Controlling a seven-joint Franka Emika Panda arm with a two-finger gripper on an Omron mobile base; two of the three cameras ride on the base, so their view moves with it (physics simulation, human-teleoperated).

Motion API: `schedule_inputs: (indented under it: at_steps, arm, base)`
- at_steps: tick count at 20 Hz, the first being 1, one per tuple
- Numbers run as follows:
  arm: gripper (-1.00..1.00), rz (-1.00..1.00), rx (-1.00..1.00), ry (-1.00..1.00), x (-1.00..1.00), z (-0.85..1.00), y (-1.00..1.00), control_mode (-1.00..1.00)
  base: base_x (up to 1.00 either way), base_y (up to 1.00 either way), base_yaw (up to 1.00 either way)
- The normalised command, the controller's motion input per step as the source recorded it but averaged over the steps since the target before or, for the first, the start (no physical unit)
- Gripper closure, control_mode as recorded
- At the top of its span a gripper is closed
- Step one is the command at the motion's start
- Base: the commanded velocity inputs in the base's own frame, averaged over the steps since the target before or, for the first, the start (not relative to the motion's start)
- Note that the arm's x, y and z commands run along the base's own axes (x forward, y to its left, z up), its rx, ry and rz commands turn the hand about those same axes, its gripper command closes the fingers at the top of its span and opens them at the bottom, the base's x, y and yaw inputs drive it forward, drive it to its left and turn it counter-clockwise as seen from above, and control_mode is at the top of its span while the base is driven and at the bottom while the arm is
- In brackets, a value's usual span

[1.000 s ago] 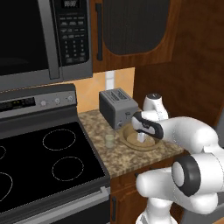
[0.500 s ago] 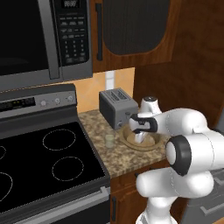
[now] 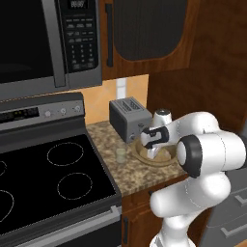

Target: Grab a lemon wedge from the fridge and one ice cube from the ice bowl, and put them in the glass of lemonade.

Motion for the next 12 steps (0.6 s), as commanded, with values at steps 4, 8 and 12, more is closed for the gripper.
schedule_inputs:
  at_steps: [4, 8, 12]
  arm:
    - [-1.00, 0.01, 0.00, 0.00, 0.15, -0.23, 0.00, -1.00]
    - [-1.00, 0.01, 0.00, 0.00, 0.14, -0.21, 0.00, -1.00]
    - [1.00, 0.00, 0.00, 0.00, 0.21, -0.14, 0.00, -1.00]
  base:
    - [0.00, 0.00, 0.00]
    - [0.00, 0.00, 0.00]
    - [0.00, 0.00, 0.00]
